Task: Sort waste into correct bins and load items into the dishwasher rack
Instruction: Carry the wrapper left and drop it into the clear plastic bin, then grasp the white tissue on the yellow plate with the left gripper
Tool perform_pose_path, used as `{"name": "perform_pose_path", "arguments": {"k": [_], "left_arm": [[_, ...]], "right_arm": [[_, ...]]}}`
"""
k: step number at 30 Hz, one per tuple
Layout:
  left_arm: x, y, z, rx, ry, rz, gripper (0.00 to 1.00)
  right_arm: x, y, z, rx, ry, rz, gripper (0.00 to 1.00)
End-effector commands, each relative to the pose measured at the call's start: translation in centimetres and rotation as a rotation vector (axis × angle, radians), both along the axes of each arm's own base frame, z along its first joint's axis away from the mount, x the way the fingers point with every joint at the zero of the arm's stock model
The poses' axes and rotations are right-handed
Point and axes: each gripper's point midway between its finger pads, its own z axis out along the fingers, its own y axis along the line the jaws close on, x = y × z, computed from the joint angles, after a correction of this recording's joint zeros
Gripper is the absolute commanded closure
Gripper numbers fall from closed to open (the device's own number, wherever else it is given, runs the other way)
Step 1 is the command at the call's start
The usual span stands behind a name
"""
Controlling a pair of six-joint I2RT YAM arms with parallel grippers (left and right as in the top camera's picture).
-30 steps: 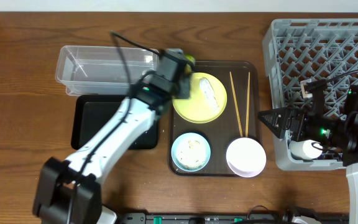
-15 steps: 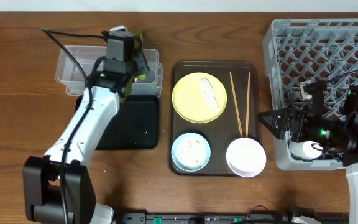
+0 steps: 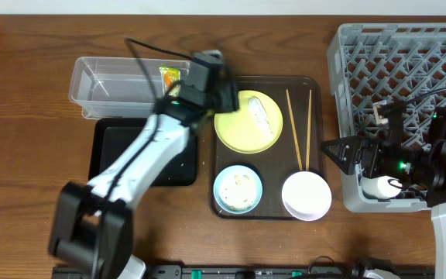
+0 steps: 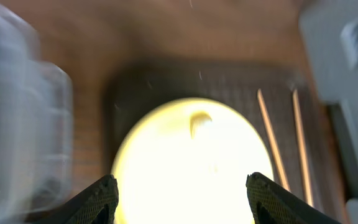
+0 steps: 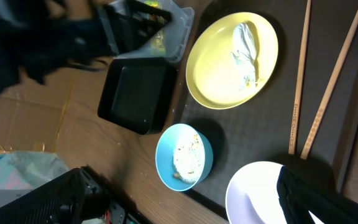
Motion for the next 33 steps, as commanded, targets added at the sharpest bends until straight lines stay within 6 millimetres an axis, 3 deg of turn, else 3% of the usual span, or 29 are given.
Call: {"name": "perform_pose_path", "arguments": {"k": [1,7,15,22,33], "left_arm": [[-0.6,-1.7,-4.1,0.005,0.096,0.003,0.32],[-1.7,-4.7,-8.4,0.02,0.151,-0.036,0.31],[-3.0,-6.2,-13.2,0.048,0.226,-0.075,0.32],[-2.7,-6.9,-11.8,0.018,0.195,-0.083,0.32],[-1.7,-6.7,-6.3,-0.026,0.095,-0.037,0.35]], "right_arm": [[0.0,0.2,0.6,-0.009,-0.032,0.023,0.04],[0.0,0.1,0.5,-0.015,-0.028,0.019,0.04],[0.0,0.1,0.4,-0.021,-0.026,0.016,0.03],[-0.1,0.0,0.2,-0.029,-0.017,0.011,0.03],[-0.1,0.0,0.2,-0.029,-0.016,0.011,0.03]]}}
